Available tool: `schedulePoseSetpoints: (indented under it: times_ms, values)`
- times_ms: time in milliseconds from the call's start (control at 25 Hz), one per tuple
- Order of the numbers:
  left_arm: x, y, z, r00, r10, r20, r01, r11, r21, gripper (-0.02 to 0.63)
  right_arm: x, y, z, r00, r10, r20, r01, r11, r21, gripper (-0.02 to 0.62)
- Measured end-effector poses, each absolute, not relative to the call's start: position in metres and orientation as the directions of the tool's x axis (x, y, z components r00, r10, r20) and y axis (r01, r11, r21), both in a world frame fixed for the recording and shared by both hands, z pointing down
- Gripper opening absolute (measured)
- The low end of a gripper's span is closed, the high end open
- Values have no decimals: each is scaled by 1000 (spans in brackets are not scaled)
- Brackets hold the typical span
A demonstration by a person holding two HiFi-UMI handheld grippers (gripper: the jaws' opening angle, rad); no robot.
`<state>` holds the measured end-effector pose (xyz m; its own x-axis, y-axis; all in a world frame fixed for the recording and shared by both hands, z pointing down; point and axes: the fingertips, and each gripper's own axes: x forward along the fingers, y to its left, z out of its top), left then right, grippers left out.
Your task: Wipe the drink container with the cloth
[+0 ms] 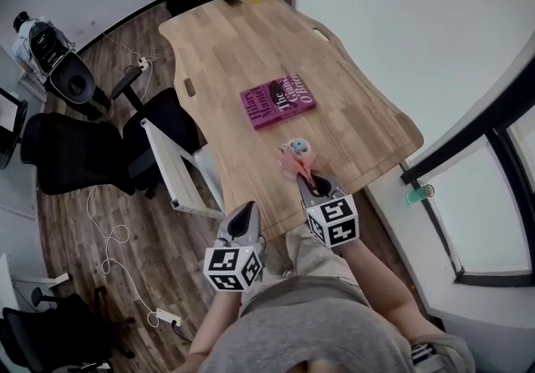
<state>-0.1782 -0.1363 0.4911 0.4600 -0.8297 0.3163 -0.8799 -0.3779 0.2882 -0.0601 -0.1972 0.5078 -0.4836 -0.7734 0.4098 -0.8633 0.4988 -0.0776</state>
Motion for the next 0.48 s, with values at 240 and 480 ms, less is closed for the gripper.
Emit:
schedulePoseSetpoints:
  times_ms: [240,480]
  values:
    - [-176,-156,498,455,-829,325,-882,-370,292,2,-60,-209,528,-486,-755,440,-863,495,-103,28]
    - [-178,-168,501,451,-827,336,-884,-362,294,2,-62,-215,541,-492,-735,466,-858,499,-120,28]
